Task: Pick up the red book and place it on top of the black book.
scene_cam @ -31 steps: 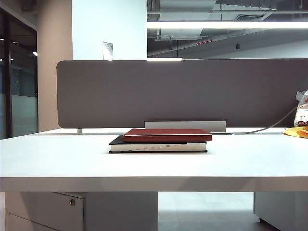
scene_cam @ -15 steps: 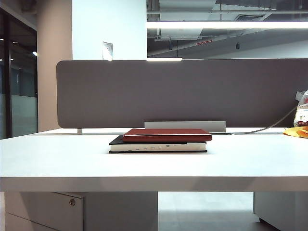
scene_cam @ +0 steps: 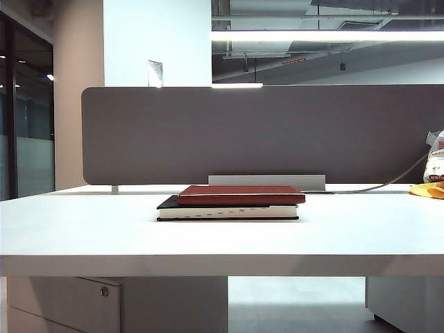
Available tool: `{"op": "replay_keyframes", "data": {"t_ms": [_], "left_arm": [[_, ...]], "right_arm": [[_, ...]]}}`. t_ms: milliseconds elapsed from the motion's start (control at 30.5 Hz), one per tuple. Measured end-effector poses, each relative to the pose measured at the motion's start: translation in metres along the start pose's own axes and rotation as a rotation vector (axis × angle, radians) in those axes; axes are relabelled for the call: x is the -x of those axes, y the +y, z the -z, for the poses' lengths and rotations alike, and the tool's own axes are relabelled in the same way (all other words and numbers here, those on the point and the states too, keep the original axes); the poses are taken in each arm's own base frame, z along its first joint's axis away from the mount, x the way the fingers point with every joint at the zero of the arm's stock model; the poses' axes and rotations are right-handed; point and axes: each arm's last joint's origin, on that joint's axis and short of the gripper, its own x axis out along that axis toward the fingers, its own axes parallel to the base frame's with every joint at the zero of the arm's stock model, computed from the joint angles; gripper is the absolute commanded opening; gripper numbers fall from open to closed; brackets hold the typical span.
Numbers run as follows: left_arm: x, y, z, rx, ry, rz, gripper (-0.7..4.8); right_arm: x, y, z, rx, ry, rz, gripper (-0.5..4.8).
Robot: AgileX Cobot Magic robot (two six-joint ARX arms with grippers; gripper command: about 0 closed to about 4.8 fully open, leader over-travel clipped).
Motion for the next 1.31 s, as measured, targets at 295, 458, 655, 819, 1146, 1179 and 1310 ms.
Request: {"op": "replay_keyframes", "data": {"t_ms": [295,458,655,819,1146,1179,1310], "left_arm": [[0.000,0.000,0.000,0.000,0.000,0.000,-0.06],[0.000,0.000,0.000,0.000,0.000,0.000,-0.06],[0.000,0.000,0.000,0.000,0.001,0.000,-0.06],[0.000,0.000,0.000,0.000,0.001,0.000,-0.06],[0.000,0.000,0.000,0.000,0.001,0.000,-0.06],[0.000,0.000,0.000,0.000,0.001,0.000,-0.06],[0.000,0.000,0.000,0.000,0.000,0.000,-0.06]], "right_arm": [[0.010,-0.007,0.014,-0.029,-0.128,0.057,-0.01],[0.004,-0.013,0.018,-0.035,-0.134,0.095,-0.01],[-0.001,-0.016,0.021,-0.029,-0.151,0.096,-0.01],[-0.001,-0.016,0.019,-0.003,-0.202,0.083,-0.01],[-0.012,-0.025,0.038,0.006,-0.250,0.067,-0.01],[-0.011,-0.025,0.038,0.013,-0.266,0.063,-0.01],[-0.010,-0.027,0.047,0.029,-0.312,0.067,-0.01]]}}
